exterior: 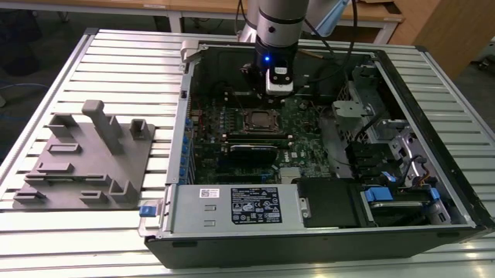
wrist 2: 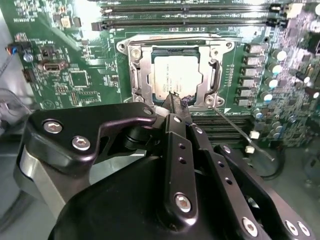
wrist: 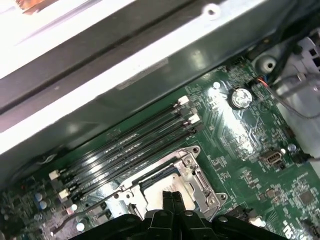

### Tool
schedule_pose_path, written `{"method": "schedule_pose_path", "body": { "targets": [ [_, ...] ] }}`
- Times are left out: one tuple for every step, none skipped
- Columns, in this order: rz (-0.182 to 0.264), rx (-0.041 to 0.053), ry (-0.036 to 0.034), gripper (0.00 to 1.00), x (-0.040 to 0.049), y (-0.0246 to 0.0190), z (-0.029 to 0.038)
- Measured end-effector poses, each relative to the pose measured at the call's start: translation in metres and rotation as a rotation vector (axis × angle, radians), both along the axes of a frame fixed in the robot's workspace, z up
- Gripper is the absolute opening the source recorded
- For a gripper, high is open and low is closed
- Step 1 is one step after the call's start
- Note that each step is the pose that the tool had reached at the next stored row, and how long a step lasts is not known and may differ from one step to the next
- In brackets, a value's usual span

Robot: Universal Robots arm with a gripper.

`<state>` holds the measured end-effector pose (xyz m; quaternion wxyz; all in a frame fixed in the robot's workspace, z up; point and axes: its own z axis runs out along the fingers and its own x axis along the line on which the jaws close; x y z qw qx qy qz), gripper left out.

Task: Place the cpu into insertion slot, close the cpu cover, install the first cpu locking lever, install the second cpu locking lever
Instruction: 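Close the cpu cover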

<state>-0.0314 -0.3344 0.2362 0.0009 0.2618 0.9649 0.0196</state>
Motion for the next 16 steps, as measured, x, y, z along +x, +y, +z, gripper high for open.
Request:
{"method": "schedule_pose_path", "body": {
  "targets": [
    [0.012, 0.0000, 0.0000, 0.10, 0.0000, 0.0000, 0.0000],
    [0.024, -0.0001, 0.0000, 0.10, 0.0000, 0.0000, 0.0000],
    [0.037, -0.0001, 0.0001, 0.10, 0.0000, 0.0000, 0.0000],
    [0.049, 0.0000, 0.0000, 0.10, 0.0000, 0.0000, 0.0000],
    [0.061, -0.0001, 0.0000, 0.10, 0.0000, 0.0000, 0.0000],
    [0.073, 0.0000, 0.0000, 0.10, 0.0000, 0.0000, 0.0000],
    [0.084, 0.0000, 0.0000, 0.10, 0.0000, 0.0000, 0.0000],
    [0.095, 0.0000, 0.0000, 0.10, 0.0000, 0.0000, 0.0000],
    [0.106, -0.0001, 0.0001, 0.10, 0.0000, 0.0000, 0.0000],
    [0.117, -0.0001, 0.0001, 0.10, 0.0000, 0.0000, 0.0000],
    [0.128, -0.0001, 0.0000, 0.10, 0.0000, 0.0000, 0.0000],
    [0.139, -0.0001, 0.0001, 0.10, 0.0000, 0.0000, 0.0000],
    [0.152, -0.0001, 0.0001, 0.10, 0.0000, 0.0000, 0.0000],
    [0.164, -0.0001, 0.0000, 0.10, 0.0000, 0.0000, 0.0000],
    [0.176, -0.0001, 0.0000, 0.10, 0.0000, 0.0000, 0.0000],
    [0.189, -0.0001, 0.0000, 0.10, 0.0000, 0.0000, 0.0000]
  ]
}}
